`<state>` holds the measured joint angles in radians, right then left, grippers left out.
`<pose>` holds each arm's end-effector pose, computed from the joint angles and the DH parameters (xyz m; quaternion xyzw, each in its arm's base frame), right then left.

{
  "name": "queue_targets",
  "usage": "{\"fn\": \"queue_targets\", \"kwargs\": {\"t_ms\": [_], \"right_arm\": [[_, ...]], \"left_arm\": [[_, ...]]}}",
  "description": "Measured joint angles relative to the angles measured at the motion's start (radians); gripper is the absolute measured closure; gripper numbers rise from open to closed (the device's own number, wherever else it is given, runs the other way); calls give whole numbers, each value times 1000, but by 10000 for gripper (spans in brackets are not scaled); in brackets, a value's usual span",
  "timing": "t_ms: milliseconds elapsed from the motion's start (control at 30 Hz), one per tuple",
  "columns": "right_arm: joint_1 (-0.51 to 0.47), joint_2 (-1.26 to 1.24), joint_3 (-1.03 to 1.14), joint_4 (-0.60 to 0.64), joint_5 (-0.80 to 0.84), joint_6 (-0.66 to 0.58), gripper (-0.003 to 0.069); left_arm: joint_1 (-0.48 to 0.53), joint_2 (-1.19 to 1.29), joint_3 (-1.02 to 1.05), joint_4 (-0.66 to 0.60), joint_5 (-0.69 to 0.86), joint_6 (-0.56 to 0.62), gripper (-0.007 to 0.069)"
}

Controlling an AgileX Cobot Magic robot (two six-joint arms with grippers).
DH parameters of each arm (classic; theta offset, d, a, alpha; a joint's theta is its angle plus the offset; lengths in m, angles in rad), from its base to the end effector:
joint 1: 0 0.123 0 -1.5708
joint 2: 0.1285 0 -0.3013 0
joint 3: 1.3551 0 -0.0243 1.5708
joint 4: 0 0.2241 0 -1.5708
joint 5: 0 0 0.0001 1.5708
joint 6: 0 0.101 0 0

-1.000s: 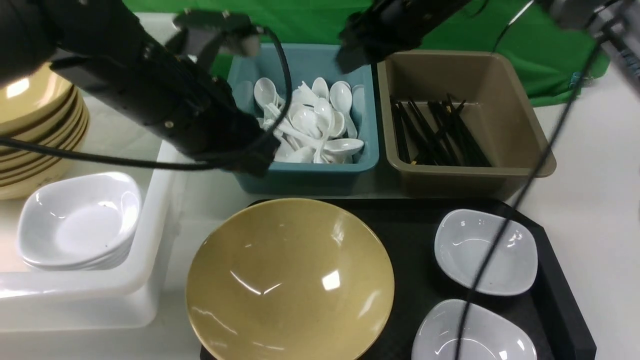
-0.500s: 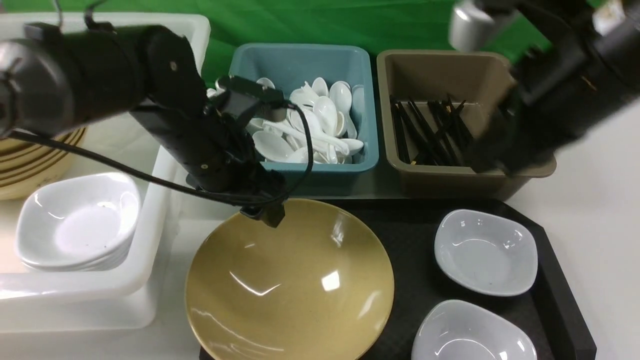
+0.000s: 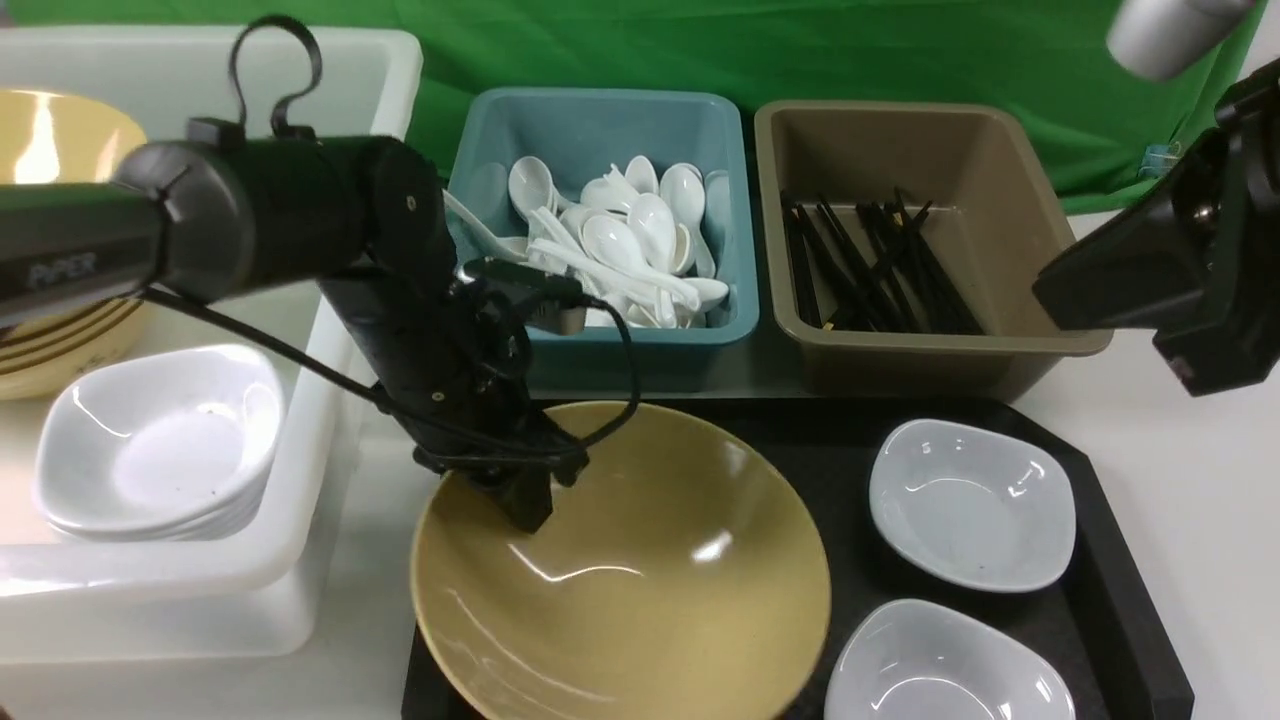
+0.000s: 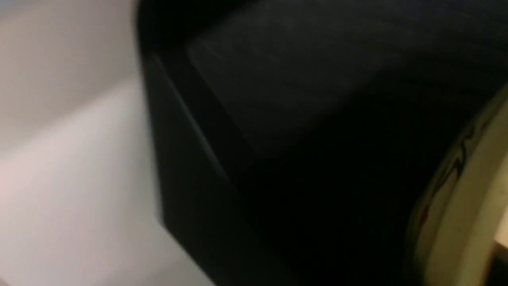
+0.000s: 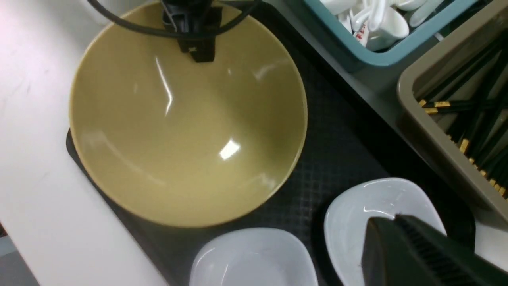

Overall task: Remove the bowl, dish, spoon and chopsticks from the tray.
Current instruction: Use the left arm to grab the yellow noodle bowl on the left, then use the left arm to put the noodle bowl into the large storage box on the left

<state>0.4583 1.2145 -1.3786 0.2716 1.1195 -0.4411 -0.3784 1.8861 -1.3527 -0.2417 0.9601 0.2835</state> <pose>0.1751 0.1136 0.4219 -0.3922 0.8437 0.1376 0.3398 0.3267 -0.1512 0.2228 0.2640 0.9554 -0.1079 0.0765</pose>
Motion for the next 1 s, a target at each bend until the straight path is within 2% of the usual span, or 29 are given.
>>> {"fn": "queue_targets", "kwargs": {"t_ms": [133, 300, 467, 600, 700, 767, 867, 1000], "right_arm": [[0, 0, 3, 1, 0, -18, 651], [0, 0, 6, 3, 0, -42, 649], [0, 0, 4, 74, -40, -122, 649], [12, 23, -49, 179, -89, -200, 649], [95, 88, -158, 226, -138, -264, 648], [126, 112, -185, 230, -153, -266, 647], [224, 208, -305, 237, -263, -257, 639], [300, 321, -438, 239, -361, -253, 627]], "left_arm": [[-2, -57, -2, -43, 16, -13, 607], [7, -151, -32, -34, 33, -48, 613], [98, -269, -137, -102, 97, -79, 613], [256, -332, -216, -198, 119, -82, 613], [516, -346, -270, -345, 116, -73, 613], [613, -345, -273, -396, 107, -61, 613], [875, -315, -276, -568, 57, -13, 612], [1056, -256, -276, -644, -44, -11, 612]]}}
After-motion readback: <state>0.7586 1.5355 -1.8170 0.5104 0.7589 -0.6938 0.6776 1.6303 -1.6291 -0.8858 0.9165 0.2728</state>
